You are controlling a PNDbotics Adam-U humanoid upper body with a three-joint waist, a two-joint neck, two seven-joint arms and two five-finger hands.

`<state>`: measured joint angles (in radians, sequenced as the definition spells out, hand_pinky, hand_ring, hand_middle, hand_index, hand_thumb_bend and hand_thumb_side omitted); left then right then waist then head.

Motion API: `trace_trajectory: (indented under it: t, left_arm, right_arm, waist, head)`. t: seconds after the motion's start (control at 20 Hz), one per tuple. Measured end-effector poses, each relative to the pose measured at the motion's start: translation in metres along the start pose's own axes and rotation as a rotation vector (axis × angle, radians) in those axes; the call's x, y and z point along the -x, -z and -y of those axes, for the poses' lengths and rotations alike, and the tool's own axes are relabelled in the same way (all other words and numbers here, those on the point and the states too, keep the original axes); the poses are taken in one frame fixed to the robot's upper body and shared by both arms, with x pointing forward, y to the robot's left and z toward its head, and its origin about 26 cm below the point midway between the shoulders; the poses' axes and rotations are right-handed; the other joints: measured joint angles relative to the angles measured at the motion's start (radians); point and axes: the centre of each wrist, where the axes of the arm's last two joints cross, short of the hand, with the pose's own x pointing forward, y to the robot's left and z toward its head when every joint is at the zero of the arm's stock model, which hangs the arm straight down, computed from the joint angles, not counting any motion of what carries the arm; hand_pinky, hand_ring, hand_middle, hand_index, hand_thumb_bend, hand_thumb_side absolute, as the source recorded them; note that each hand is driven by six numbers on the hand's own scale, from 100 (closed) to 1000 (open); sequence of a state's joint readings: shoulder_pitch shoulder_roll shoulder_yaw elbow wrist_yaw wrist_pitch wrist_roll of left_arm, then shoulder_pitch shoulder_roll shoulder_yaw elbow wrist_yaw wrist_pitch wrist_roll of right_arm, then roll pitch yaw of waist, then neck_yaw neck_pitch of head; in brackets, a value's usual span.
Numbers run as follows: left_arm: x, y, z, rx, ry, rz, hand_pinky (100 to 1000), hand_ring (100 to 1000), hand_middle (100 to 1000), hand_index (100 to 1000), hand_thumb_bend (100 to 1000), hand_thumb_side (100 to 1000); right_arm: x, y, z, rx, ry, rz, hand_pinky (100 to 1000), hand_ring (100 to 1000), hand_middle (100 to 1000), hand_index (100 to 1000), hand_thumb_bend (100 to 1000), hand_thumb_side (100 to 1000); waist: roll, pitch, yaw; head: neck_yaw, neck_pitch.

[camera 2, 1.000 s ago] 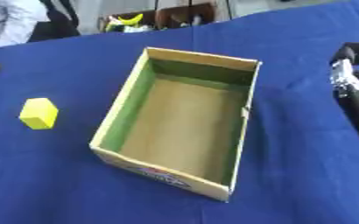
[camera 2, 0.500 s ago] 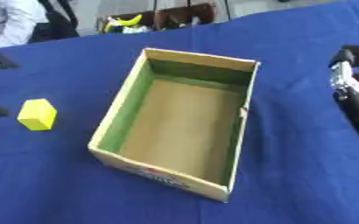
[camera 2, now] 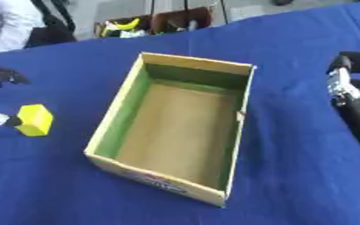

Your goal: Pick up objects on the table and place them in the box.

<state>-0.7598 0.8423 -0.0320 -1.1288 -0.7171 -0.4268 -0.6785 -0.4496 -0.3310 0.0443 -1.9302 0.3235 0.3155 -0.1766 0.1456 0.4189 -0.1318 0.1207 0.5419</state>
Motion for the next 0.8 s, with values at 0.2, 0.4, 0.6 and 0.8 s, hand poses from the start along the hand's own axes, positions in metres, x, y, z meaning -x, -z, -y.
trace_trajectory:
  t: [0.2,0.4,0.6,0.8]
  left_arm:
    - [-0.001,0.003,0.001,0.01,-0.01,-0.001,792,900,904,969,744,701]
    - [-0.002,0.009,0.003,0.024,-0.023,-0.005,774,887,882,956,722,686]
    - [-0.001,0.015,0.007,0.042,-0.036,-0.015,767,879,861,944,711,679]
    - [0.0,0.017,0.011,0.064,-0.035,-0.029,758,866,836,926,705,663]
  right_arm:
    - [0.0,0.0,0.0,-0.002,0.001,0.001,866,1000,654,835,100,788]
    - [-0.001,0.001,0.0,-0.003,0.003,0.007,867,1000,654,835,100,788]
    - [-0.002,0.002,0.0,-0.003,0.005,0.009,867,1000,654,835,100,789]
    - [-0.002,0.002,0.0,-0.004,0.006,0.009,868,1000,654,835,100,789]
  waist:
    - [0.0,0.001,-0.001]
    - [0.0,0.009,-0.007]
    - [0.0,0.012,-0.011]
    - [0.0,0.015,-0.012]
  head:
    - [0.0,-0.003]
    - [0.001,-0.008]
    - [0.002,-0.011]
    - [0.002,-0.015]
